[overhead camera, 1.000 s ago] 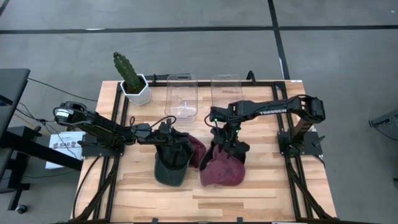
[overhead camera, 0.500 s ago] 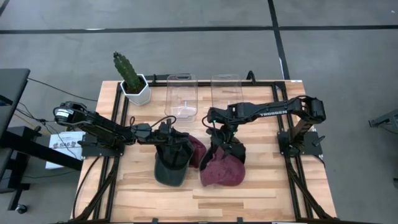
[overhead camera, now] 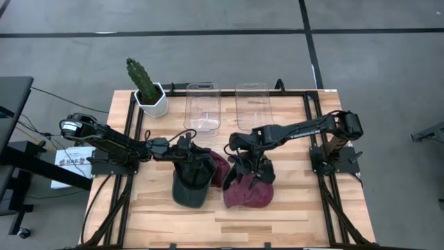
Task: Pick & Place hat
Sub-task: Put the right red cap into the right transparent bin
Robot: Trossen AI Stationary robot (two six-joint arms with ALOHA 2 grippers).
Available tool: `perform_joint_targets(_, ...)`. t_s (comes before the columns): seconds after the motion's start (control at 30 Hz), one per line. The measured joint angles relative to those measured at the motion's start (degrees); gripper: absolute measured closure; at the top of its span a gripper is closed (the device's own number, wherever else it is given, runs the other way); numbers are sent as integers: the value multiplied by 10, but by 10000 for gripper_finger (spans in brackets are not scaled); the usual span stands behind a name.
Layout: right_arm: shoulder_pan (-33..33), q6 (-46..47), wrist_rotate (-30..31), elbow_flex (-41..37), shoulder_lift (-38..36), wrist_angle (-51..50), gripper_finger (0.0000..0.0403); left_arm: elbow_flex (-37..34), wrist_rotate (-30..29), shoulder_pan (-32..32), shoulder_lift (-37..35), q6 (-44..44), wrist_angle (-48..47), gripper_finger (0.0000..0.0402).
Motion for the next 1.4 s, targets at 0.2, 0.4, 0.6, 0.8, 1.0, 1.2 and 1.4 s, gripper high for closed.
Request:
perform_joint_targets(0.2,-10,0,33,1,14,50,177,-1,0,0,0,0,0,279)
perform_joint_targets(0.4,-16,39,-6,0,39,45,177,-1,0,0,0,-1,0,279)
perform_joint_targets(0.6,-7,79,-114,0,81,3,177,-1,0,0,0,-1,0,279)
perform_joint_targets(0.8,0,82,-139,0,91,-62,177,-1,0,0,0,-1,0,279)
perform_joint_targets(1.0,0,82,-162,0,83,-83,177,-1,0,0,0,-1,0,279)
perform_joint_targets(1.2,0,78,-161,0,64,-105,177,-1,0,0,0,-1,0,279)
perform_joint_targets(1.4,0,55,-160,0,4,-110,177,-1,0,0,0,-1,0,279)
